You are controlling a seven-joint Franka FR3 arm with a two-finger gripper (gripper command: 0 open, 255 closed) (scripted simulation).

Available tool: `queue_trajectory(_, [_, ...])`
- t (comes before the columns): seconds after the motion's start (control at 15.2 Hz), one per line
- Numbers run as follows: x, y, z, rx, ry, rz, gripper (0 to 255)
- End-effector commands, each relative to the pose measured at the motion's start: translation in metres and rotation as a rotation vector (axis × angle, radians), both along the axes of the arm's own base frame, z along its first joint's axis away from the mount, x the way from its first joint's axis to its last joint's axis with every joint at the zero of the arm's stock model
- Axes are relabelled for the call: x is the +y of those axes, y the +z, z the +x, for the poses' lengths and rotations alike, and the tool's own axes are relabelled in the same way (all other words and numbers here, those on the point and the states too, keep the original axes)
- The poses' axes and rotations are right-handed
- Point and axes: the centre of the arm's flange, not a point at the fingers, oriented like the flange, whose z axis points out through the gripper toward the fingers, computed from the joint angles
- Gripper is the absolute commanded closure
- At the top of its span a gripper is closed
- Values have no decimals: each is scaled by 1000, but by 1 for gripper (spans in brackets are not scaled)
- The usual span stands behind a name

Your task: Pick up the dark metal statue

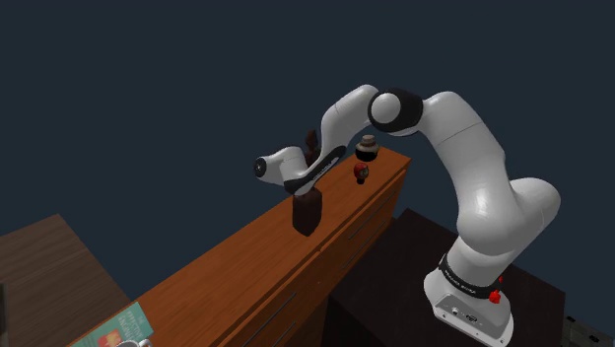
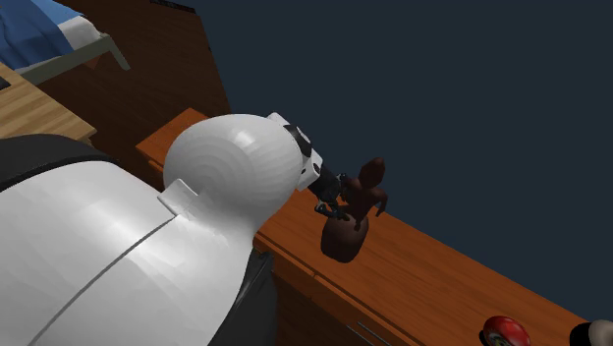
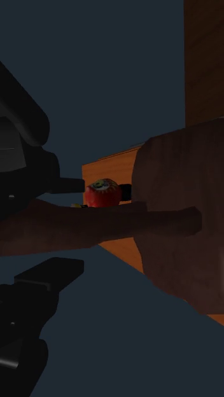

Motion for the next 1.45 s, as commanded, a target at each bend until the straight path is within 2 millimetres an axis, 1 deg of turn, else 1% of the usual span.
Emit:
queue_trajectory(0.0, [0, -1, 0, -1, 1, 1, 255])
queue_trajectory(0.26, [0, 0, 0, -1, 1, 1, 255])
queue_trajectory(1.25, [0, 79, 0, -1, 1, 1, 255])
queue_trajectory(1.39, [0, 80, 0, -1, 1, 1, 255])
